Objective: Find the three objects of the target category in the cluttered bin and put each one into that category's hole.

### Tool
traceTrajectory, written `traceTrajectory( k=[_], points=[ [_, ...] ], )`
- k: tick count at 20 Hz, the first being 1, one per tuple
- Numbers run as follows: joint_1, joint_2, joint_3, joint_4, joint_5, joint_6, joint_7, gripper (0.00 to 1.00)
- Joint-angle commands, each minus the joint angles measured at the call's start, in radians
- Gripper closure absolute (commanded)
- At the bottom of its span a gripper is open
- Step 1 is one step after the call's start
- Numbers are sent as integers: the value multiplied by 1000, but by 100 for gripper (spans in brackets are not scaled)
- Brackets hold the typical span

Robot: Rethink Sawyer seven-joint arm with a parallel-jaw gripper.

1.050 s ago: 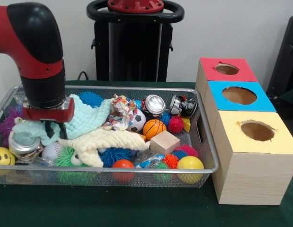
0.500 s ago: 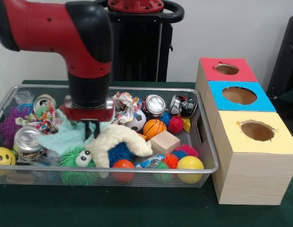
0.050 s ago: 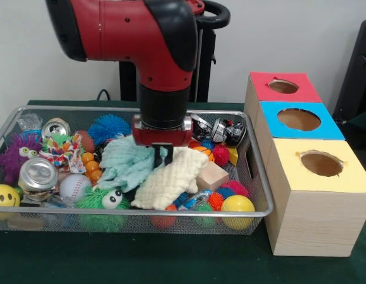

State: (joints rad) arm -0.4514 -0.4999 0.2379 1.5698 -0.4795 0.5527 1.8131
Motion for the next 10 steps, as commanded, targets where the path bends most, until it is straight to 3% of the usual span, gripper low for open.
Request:
traceTrajectory(
  k=[1, 10],
  points=[
    [58, -4, -47, 119, 111, -54, 299, 100],
    [66, -39, -55, 135, 205, -21, 246, 100]
  ],
)
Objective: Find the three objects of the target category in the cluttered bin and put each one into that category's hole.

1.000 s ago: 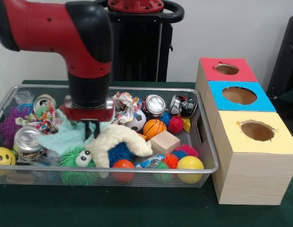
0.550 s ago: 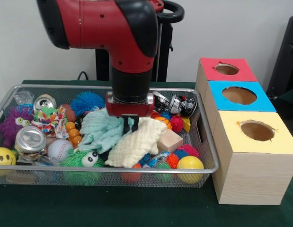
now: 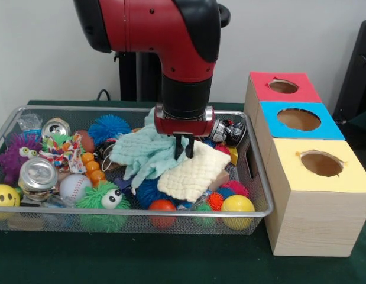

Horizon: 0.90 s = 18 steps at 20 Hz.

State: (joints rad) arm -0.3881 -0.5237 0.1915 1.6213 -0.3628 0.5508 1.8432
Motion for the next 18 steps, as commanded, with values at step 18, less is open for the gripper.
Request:
traceTrajectory(
  k=[18],
  points=[
    [21, -185, -21, 165, 221, 102, 150, 100]
  ],
)
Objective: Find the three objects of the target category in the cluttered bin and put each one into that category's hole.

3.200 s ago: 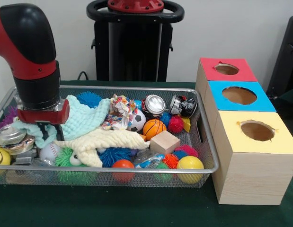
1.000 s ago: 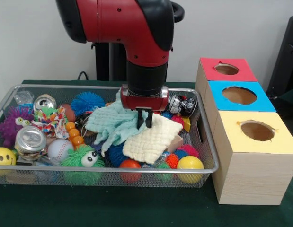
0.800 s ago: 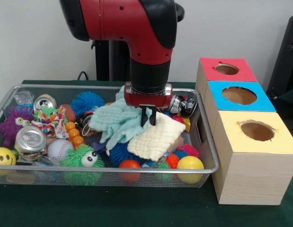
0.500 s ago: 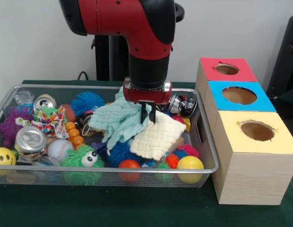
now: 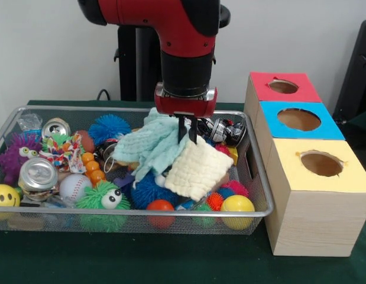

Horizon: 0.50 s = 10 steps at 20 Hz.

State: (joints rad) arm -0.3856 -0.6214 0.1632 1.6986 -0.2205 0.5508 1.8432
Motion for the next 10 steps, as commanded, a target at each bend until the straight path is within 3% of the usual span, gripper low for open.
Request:
traceTrajectory(
  k=[1, 10],
  points=[
    [18, -104, 8, 101, 85, 107, 145, 100],
    [40, -177, -6, 108, 145, 204, 145, 100]
  ],
)
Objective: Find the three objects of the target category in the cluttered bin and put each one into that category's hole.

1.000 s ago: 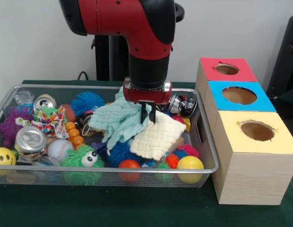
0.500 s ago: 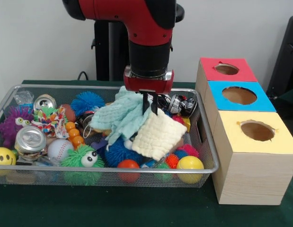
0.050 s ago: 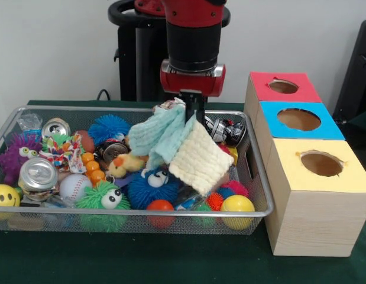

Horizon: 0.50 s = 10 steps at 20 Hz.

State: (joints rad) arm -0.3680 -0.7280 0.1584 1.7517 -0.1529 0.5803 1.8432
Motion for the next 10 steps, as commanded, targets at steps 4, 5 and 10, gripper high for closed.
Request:
traceTrajectory(
  k=[4, 5, 10],
  points=[
    [26, -92, -3, 40, 100, 222, 141, 100],
    [28, -98, -4, 35, 107, 241, 143, 100],
    [28, -91, -8, 40, 100, 207, 127, 100]
  ],
)
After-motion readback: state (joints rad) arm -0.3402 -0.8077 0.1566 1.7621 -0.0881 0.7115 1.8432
